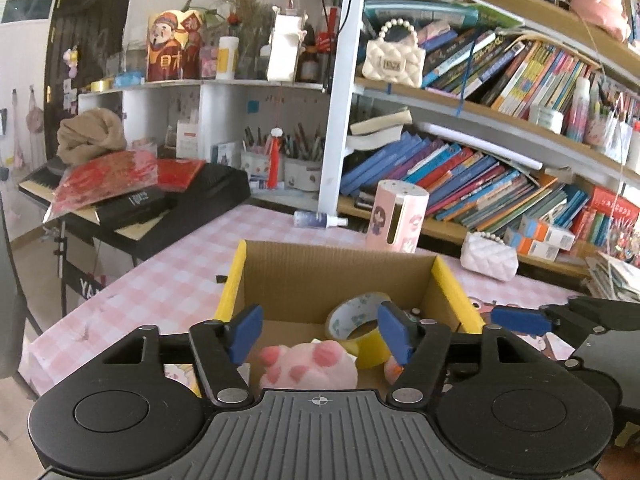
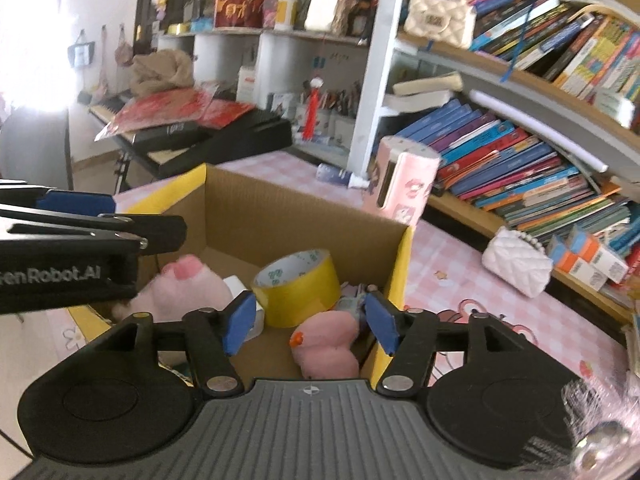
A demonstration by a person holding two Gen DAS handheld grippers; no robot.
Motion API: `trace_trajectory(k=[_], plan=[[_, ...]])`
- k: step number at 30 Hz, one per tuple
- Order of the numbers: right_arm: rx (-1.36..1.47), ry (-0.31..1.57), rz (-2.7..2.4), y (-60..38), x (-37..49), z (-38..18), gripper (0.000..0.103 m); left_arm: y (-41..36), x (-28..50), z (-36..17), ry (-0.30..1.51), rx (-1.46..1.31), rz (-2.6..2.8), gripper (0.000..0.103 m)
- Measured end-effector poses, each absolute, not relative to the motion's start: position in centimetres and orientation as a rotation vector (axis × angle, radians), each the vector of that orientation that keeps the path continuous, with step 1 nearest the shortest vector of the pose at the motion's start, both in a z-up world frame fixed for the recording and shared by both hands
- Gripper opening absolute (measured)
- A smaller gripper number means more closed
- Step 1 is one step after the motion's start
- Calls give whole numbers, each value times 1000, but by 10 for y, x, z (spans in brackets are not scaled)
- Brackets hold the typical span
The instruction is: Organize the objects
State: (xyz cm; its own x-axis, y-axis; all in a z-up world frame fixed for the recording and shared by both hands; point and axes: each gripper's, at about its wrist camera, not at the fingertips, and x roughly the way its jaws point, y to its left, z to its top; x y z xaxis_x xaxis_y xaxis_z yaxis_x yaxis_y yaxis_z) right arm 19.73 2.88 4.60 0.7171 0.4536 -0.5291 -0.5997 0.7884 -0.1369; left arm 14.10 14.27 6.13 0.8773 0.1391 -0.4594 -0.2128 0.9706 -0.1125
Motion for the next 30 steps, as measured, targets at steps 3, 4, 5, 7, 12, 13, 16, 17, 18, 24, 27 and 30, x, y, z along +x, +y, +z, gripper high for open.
trace_trajectory(k=[3,4,5,7,12,13,16,17,18,24,27,30], plan=[[-287,477,561,23,184,54,67,144,128,66,455,-169,180,71],[-280,471,553,20,180,57,69,145,123,67,455,-170,180,74],[-274,465,544,18,175,59,69,145,118,67,453,-171,178,74],[-263,453,524,14,164,62,73,145,109,68,453,-173,176,76],[-244,437,476,6,137,66,79,148,82,67,457,-165,186,88],[-241,437,464,4,132,66,81,149,76,66,455,-162,191,89],[-233,440,413,0,117,64,89,151,60,63,461,-158,206,95],[-230,442,392,-1,112,62,90,151,55,62,466,-156,211,95],[-225,449,371,-3,106,61,91,151,50,61,473,-153,215,95],[-182,504,293,-13,76,51,96,151,25,53,512,-133,237,97],[-171,531,259,-19,63,43,96,151,14,49,528,-128,235,98],[-158,561,226,-24,52,37,97,149,4,43,546,-117,233,98]])
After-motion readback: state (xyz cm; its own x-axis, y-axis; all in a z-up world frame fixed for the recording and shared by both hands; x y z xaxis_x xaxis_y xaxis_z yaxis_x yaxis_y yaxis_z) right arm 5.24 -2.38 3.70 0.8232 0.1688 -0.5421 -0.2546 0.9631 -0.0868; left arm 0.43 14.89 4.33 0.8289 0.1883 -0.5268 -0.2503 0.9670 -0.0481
